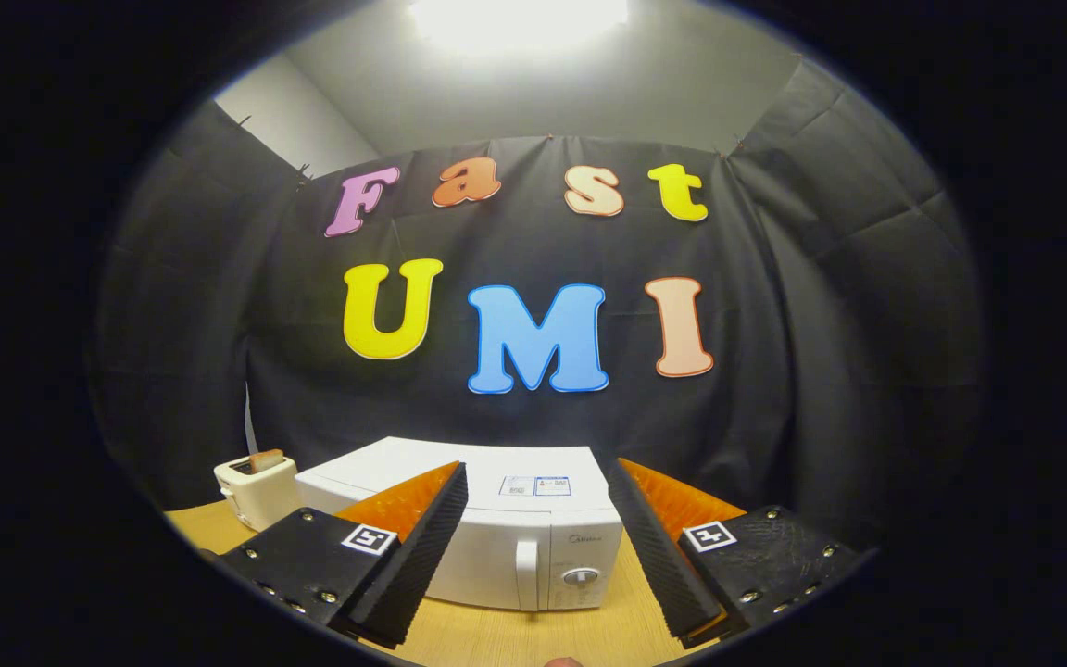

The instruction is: Open the microwave, put the food inside, and close the microwave door.

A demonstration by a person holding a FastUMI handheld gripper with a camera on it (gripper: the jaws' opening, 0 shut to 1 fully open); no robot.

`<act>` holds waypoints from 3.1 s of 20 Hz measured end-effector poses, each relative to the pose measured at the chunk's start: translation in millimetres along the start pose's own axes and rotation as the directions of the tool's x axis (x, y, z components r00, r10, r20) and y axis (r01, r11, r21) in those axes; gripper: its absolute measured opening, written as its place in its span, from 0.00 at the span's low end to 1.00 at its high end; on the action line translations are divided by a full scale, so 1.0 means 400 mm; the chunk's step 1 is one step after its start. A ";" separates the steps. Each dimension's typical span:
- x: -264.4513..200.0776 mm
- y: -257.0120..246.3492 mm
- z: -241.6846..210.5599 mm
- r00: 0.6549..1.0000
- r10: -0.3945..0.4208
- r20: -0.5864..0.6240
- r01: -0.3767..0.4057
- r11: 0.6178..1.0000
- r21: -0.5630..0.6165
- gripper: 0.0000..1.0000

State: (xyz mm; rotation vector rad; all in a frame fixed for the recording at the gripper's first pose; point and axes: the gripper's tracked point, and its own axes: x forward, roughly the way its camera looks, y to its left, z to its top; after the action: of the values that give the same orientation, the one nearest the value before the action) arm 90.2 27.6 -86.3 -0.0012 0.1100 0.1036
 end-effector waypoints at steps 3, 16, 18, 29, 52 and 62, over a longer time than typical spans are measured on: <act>0.031 0.010 -0.051 0.999 0.014 -0.042 -0.014 1.000 0.001 0.97; 0.119 0.020 -0.281 0.975 0.041 -0.220 -0.049 0.998 -0.032 0.97; 0.131 0.023 -0.315 0.969 0.043 -0.245 -0.051 0.998 -0.027 0.97; 0.179 0.026 -0.477 0.920 0.051 -0.389 -0.076 0.996 -0.048 0.97; 0.196 0.027 -0.530 0.845 0.041 -0.533 -0.070 0.997 -0.034 0.07; 0.190 0.031 -0.526 0.830 0.018 -0.558 -0.082 0.993 -0.090 0.05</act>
State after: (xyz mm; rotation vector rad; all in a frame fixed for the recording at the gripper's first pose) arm 141.0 46.4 -303.6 -0.1414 0.6942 0.1602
